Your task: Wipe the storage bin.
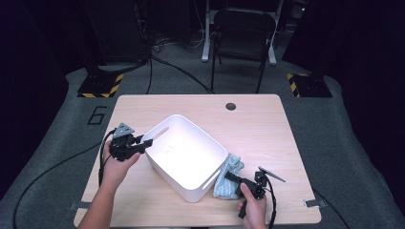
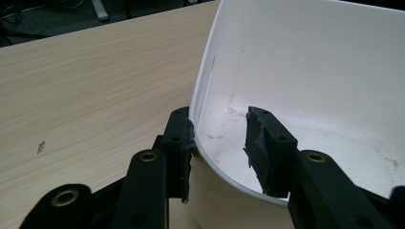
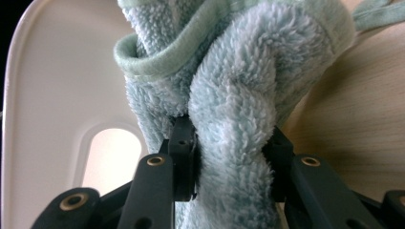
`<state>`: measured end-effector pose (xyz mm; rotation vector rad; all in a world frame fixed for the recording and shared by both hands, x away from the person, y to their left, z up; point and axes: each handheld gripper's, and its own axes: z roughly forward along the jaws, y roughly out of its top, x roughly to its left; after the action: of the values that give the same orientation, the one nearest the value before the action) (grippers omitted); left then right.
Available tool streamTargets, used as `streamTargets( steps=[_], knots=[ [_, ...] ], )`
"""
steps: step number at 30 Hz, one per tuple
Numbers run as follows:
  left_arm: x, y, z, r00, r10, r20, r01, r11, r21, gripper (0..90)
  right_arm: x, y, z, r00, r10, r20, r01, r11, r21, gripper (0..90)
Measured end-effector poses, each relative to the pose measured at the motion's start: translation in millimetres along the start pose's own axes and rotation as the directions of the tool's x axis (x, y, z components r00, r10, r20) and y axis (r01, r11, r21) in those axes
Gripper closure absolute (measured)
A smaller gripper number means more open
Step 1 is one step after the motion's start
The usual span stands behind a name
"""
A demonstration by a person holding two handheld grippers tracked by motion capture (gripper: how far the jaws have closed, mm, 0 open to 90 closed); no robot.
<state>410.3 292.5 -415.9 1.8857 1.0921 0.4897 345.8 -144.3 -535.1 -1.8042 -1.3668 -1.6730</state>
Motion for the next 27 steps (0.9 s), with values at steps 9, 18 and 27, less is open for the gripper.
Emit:
streamTargets(
  steps=[9, 18, 27],
  knots=[
    [-4.7, -6.1, -7.6, 1.0000, 0.001, -0.001, -0.001, 1.0000, -0.006, 60.6, 1.3, -0.3, 0.7, 0.9993, 0.029, 0.024, -0.029, 0.9994, 0.016, 65.2],
    [-9.4, -12.1, -10.9, 0.9994, -0.027, -0.022, 0.026, 0.9989, -0.040, 60.6, -1.1, 0.6, 1.3, 0.9986, -0.003, 0.053, 0.002, 0.9999, 0.015, 65.6],
    [-14.3, -12.3, -11.2, 0.9978, -0.041, -0.052, 0.039, 0.9983, -0.042, 61.4, 4.2, 1.3, 0.0, 0.9986, 0.051, 0.017, -0.051, 0.9986, 0.012, 66.9]
  ],
)
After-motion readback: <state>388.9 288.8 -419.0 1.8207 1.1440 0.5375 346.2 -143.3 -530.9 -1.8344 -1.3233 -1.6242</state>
